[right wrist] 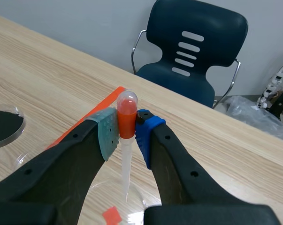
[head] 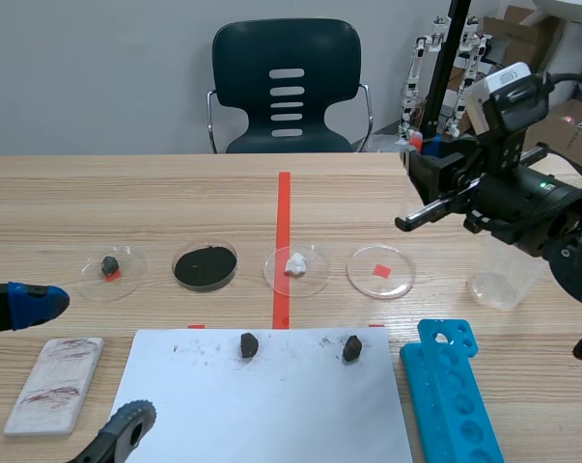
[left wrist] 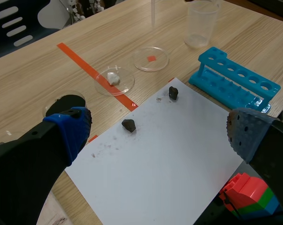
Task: Draw acid from the petri dish
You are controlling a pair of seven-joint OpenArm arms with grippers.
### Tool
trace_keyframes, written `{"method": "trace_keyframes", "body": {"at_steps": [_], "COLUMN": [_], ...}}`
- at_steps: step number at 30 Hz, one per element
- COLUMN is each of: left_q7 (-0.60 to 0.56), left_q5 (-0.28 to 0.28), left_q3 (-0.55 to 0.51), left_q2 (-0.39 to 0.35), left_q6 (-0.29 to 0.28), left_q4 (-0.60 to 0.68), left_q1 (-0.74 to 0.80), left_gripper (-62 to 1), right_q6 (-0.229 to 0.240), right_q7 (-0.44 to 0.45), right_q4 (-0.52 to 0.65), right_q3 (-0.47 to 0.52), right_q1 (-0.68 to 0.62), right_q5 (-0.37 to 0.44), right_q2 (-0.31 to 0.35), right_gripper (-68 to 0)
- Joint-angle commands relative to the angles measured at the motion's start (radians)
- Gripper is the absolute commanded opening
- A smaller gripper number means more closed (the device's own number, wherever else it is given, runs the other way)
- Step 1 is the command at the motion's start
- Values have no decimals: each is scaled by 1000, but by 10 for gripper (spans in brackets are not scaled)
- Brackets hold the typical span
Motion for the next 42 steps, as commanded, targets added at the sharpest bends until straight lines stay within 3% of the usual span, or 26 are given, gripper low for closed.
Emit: {"method": "trace_keyframes", "body": {"at_steps": [1, 6, 25, 42], "left_q7": [-15, -15, -14, -15], "left_q5": [-10, -10, -10, -10], "left_q3": [-6, -6, -6, -6], "left_q2": [2, 2, 2, 2], "left_q6": [2, 2, 2, 2], "left_q4": [5, 5, 5, 5], "left_q1": [-3, -3, -3, -3], "left_gripper": [-4, -4, -4, -4], "right_q6": [-1, -34, -34, -33], "right_q7": [9, 61, 305, 305], "right_q4": [-4, -47, -201, -273], "right_q3": [-5, -21, -23, -62], "right_q1": [15, 15, 13, 54], "right_q5": [-5, -11, -96, -106], "right_q2": [-6, -17, -46, -90], "right_gripper": [-578, -616, -643, -643]}}
